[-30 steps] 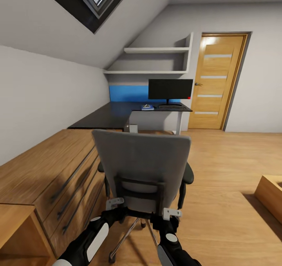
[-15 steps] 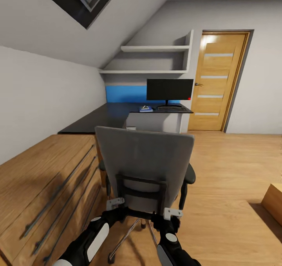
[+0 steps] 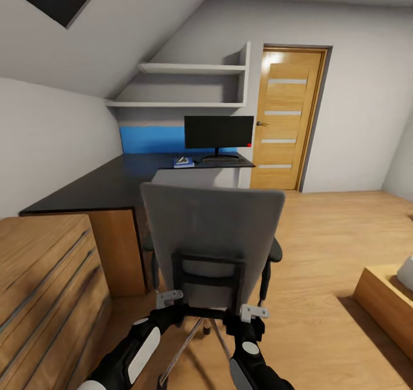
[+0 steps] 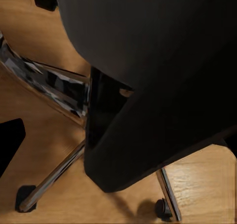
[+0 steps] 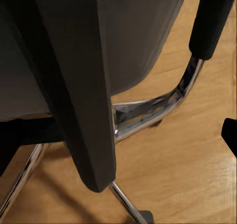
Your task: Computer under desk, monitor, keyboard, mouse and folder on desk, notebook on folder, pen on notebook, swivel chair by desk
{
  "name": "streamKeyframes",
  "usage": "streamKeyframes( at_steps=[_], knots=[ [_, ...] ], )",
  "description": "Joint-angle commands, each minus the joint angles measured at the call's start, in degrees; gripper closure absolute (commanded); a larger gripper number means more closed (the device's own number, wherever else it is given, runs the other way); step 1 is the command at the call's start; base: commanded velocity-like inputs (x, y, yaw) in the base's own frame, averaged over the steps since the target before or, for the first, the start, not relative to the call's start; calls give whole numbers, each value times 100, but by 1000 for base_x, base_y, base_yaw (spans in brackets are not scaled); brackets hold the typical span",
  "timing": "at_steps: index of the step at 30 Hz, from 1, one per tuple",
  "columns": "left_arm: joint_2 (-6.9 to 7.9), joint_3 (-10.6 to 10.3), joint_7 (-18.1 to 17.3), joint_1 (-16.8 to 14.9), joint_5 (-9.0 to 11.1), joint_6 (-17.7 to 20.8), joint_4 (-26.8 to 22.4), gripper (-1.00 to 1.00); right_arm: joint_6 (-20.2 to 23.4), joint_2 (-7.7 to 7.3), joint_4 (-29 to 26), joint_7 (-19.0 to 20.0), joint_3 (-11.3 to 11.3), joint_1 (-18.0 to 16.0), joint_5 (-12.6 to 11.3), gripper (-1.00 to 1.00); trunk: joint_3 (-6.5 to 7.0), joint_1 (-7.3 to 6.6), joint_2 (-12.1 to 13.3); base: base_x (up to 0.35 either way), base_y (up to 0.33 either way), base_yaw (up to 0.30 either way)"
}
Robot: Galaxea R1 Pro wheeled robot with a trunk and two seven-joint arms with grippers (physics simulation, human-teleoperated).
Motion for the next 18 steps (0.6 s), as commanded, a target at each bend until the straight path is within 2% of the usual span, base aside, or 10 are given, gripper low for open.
streamKeyframes(
  at_steps=[1,9,18],
  knots=[
    [9,13,78,-6,-63,32,-24,-100,45,-8,-6,-78,2,-4,4,-100,-5,2,-3,332,-177,-92],
    [17,18,61,-6,-63,32,-24,-100,45,-8,-6,-79,5,-3,4,-100,-5,2,-3,324,-165,-29],
    [18,19,51,-6,-58,30,-24,-100,45,-8,-6,-79,7,-2,4,-100,-5,2,-3,108,-25,-2]
  ],
)
